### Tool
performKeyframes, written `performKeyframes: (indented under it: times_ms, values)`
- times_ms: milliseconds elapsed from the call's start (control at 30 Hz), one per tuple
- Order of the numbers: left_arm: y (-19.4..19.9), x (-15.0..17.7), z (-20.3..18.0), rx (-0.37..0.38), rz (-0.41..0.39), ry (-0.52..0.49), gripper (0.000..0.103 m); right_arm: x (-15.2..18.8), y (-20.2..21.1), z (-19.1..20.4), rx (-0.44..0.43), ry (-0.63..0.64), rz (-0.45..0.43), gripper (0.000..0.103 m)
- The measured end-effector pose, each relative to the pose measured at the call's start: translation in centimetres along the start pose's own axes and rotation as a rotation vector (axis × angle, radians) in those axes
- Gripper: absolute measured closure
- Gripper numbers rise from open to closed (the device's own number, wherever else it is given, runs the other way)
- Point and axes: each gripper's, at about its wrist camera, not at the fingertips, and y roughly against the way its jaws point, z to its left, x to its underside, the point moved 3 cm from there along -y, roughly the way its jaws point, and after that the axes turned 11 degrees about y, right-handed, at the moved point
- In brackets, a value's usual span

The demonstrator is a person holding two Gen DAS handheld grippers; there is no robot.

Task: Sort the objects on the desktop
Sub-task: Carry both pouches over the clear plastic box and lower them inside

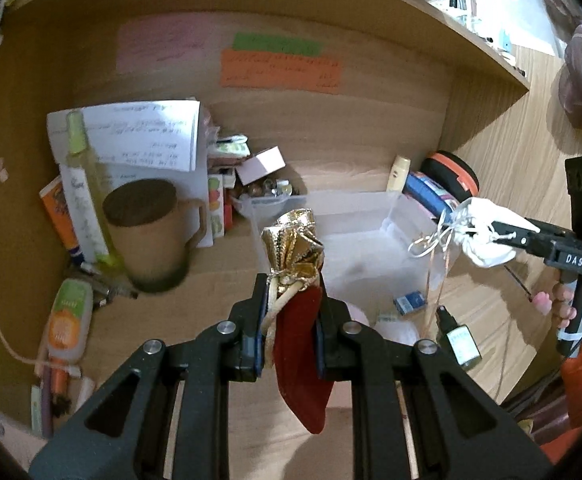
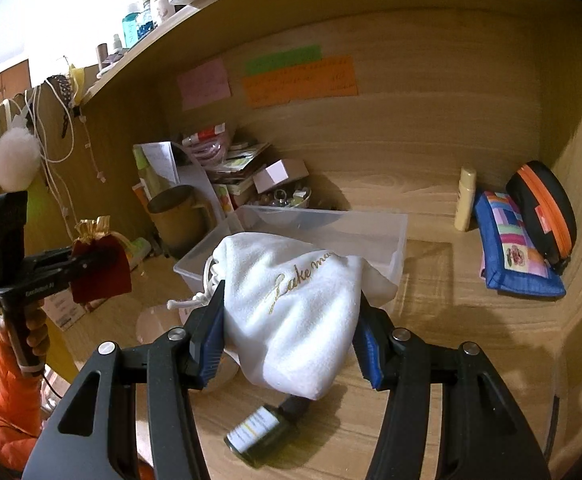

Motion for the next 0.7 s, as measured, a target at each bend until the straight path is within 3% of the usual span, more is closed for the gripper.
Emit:
performKeyframes:
  times_ms: [467,700]
  values:
    - [-4.8,-4.2,-0.9,0.027,0.014,-0.028,0.085,-2.4,-3.4,-1.5,0.001,0.021,0.011,0.052]
    - [-8.5,-4.9,-1.8,0.049,0.070,-0.041,0.085,-2.7,-6.2,-2.4,-0.009,0.019,0.057,0.052]
